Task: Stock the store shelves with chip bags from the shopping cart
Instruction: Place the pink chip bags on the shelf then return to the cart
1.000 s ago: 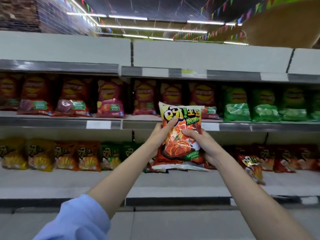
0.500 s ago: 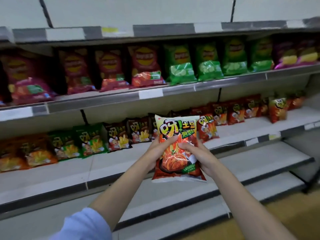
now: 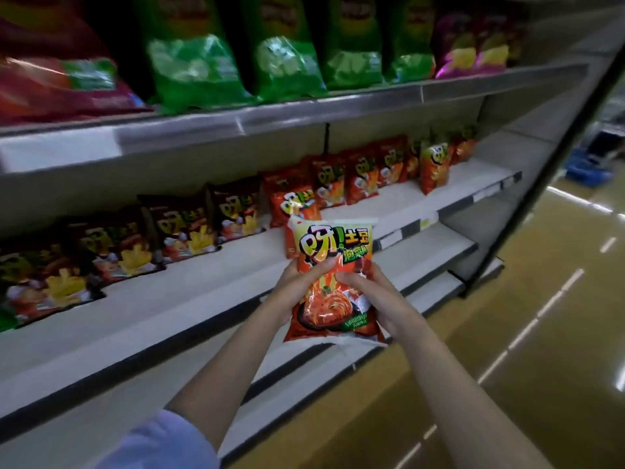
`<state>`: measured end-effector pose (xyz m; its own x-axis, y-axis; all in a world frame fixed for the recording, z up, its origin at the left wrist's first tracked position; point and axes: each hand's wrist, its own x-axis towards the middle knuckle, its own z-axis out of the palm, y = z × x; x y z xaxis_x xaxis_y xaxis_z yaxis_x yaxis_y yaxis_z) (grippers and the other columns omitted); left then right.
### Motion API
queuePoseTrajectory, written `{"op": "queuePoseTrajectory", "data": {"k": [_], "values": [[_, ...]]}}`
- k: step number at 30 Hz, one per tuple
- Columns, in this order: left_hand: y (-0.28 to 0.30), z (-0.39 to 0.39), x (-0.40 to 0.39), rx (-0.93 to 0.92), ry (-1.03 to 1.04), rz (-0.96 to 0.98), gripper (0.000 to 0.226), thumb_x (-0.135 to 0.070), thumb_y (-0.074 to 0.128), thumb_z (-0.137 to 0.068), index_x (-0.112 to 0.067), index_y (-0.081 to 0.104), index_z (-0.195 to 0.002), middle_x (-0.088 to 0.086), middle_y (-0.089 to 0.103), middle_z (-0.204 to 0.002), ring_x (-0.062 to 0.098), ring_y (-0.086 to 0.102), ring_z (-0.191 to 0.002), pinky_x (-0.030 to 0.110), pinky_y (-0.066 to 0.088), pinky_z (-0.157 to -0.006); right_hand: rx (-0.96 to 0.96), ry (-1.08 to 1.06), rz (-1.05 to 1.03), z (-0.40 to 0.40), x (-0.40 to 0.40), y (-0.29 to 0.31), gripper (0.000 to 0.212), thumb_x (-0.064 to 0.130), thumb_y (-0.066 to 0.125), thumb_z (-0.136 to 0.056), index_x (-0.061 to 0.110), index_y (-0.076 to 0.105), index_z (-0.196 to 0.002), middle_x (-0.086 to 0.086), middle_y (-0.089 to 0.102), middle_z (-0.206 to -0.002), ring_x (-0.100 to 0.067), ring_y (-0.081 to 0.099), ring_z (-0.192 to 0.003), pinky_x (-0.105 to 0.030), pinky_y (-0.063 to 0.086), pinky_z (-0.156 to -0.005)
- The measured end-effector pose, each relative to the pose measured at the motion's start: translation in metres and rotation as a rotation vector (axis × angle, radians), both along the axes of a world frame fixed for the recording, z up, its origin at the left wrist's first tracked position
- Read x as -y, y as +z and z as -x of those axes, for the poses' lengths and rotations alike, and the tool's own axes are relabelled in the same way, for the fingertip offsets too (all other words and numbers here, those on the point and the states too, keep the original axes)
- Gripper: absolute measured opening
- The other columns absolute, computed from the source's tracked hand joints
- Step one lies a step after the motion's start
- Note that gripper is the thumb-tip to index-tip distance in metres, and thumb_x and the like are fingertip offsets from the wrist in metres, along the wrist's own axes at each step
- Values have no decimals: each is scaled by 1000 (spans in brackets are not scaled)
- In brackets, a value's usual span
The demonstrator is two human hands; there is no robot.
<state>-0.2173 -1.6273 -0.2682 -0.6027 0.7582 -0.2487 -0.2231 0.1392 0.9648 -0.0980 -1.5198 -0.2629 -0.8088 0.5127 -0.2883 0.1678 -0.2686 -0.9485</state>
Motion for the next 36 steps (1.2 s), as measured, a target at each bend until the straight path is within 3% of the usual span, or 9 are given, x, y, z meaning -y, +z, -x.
{"op": "queuePoseTrajectory", "data": {"k": [2, 4, 9, 15, 21, 24, 28, 31, 36], "values": [[-7, 2, -25, 14, -29, -3, 71, -58, 79, -60, -32, 53, -121, -4, 67, -115, 16, 66, -102, 36, 53, -90, 27, -55, 22, -2, -20, -4, 63, 26, 79, -76, 25, 44, -128, -5, 65, -117, -22, 67, -100, -34, 58, -72], [-14, 5, -53, 37, -72, -2, 53, -48, 74, -69, -35, 54, -116, -6, 69, -111, 11, 67, -97, 29, 55, -80, 39, -124, 56, -5, -42, -12, 62, 27, 81, -73, 25, 47, -125, -6, 67, -115, -24, 68, -100, -39, 59, -77], [-25, 4, -108, 43, -191, 4, 49, -44, 70, -70, -40, 52, -116, -17, 69, -100, 0, 69, -86, 19, 53, -66, 23, -268, 143, -16, -81, -29, 69, 30, 84, -58, 28, 53, -119, -4, 72, -108, -25, 71, -95, -40, 59, -76], [-47, -7, -168, 128, -205, 62, 54, -43, 73, -71, -35, 56, -121, -4, 72, -109, 15, 70, -95, 31, 56, -74, 79, -331, 175, -26, -139, -47, 50, 20, 81, -72, 28, 57, -115, -2, 74, -103, -24, 72, -92, -44, 58, -83], [-58, -23, -250, 95, -237, 134, 79, -58, 78, -64, -34, 48, -133, -2, 65, -122, 19, 65, -107, 43, 53, -92, 95, -321, 181, -47, -217, -57, 59, 25, 80, -74, 27, 49, -124, -3, 68, -112, -25, 69, -98, -46, 56, -87], [-55, -41, -303, 42, -221, 121, 70, -56, 76, -68, -36, 49, -129, -7, 65, -119, 15, 64, -106, 36, 54, -86, 74, -324, 189, -64, -271, -61, 66, 28, 81, -72, 26, 47, -128, -3, 68, -114, -25, 69, -99, -46, 57, -87], [-45, -66, -375, 26, -179, 105, 78, -59, 77, -63, -34, 48, -132, -3, 66, -121, 19, 67, -105, 42, 55, -89, 42, -272, 181, -85, -348, -52, 63, 28, 81, -74, 27, 47, -127, -5, 68, -114, -25, 70, -97, -43, 59, -83], [-32, -88, -435, 41, -154, 94, 63, -49, 76, -71, -33, 51, -127, 0, 68, -117, 20, 68, -102, 43, 55, -89, 24, -270, 169, -105, -408, -41, 64, 27, 80, -75, 25, 44, -128, -6, 67, -115, -26, 70, -97, -42, 59, -81], [-20, -103, -509, 15, -124, 93, 64, -52, 77, -68, -35, 51, -123, 1, 66, -121, 22, 65, -106, 47, 52, -94, 1, -263, 145, -119, -482, -29, 65, 28, 77, -79, 20, 37, -130, -6, 63, -117, -23, 69, -97, -34, 59, -72]]}}
